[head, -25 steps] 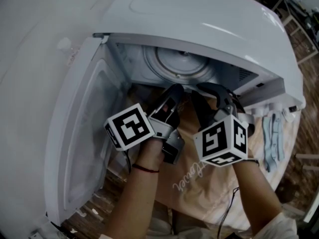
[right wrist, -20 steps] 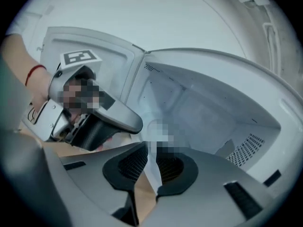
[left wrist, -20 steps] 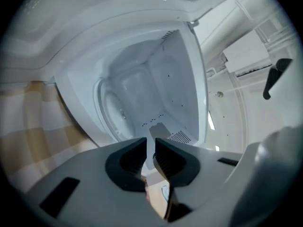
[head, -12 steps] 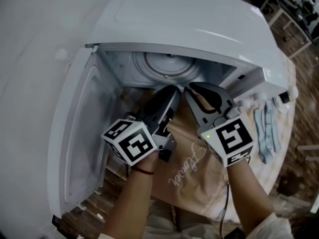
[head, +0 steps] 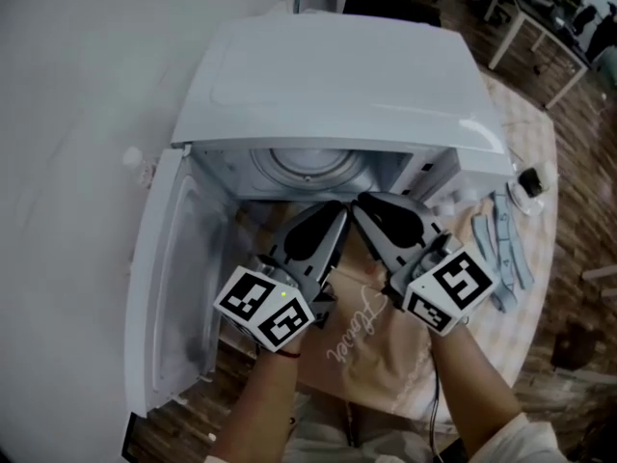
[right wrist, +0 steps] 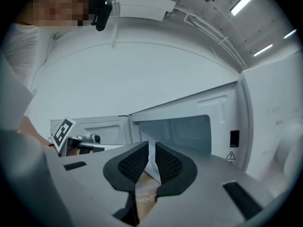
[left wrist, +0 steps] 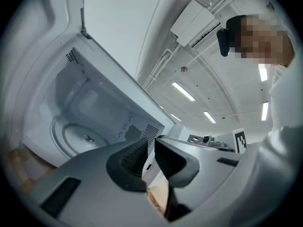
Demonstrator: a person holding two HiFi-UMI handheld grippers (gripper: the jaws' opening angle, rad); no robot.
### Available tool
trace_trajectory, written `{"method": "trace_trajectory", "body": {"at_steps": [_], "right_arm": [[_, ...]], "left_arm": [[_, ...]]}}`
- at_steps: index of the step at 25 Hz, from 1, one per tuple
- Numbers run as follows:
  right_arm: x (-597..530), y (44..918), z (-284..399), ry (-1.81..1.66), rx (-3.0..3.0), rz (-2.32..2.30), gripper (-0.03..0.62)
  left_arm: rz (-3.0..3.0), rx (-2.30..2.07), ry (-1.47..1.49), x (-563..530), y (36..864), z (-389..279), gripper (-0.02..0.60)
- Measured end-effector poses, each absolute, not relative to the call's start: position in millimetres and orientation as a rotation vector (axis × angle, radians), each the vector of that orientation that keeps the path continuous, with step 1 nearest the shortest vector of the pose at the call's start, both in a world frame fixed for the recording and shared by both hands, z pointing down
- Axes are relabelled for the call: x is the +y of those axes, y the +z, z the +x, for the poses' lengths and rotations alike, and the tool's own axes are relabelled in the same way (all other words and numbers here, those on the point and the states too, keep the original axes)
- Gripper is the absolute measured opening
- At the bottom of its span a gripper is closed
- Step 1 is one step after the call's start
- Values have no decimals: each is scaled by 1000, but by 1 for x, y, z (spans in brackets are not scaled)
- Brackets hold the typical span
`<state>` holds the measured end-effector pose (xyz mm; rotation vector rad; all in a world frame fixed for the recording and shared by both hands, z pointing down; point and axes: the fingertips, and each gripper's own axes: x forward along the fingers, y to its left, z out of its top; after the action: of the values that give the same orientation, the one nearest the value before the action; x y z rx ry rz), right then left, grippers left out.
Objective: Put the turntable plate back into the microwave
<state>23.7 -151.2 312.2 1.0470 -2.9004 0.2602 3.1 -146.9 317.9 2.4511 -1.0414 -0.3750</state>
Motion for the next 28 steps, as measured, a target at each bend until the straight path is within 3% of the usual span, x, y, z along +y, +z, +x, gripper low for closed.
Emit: {"method": "trace_trajectory", "body": {"at_steps": [12,24,28], "right_arm": [[-93,250,35,304,-3026,999,51],[-3,227,28,268,-3006,970,43],[22,214,24,424,-3044,1099,44]], "left_arm": [[2570,-1051,-340,-88,254,21,0],[2639,-936,-445,-10,194,31,-2],[2655,-922,-403,17,179,21,-2]]}}
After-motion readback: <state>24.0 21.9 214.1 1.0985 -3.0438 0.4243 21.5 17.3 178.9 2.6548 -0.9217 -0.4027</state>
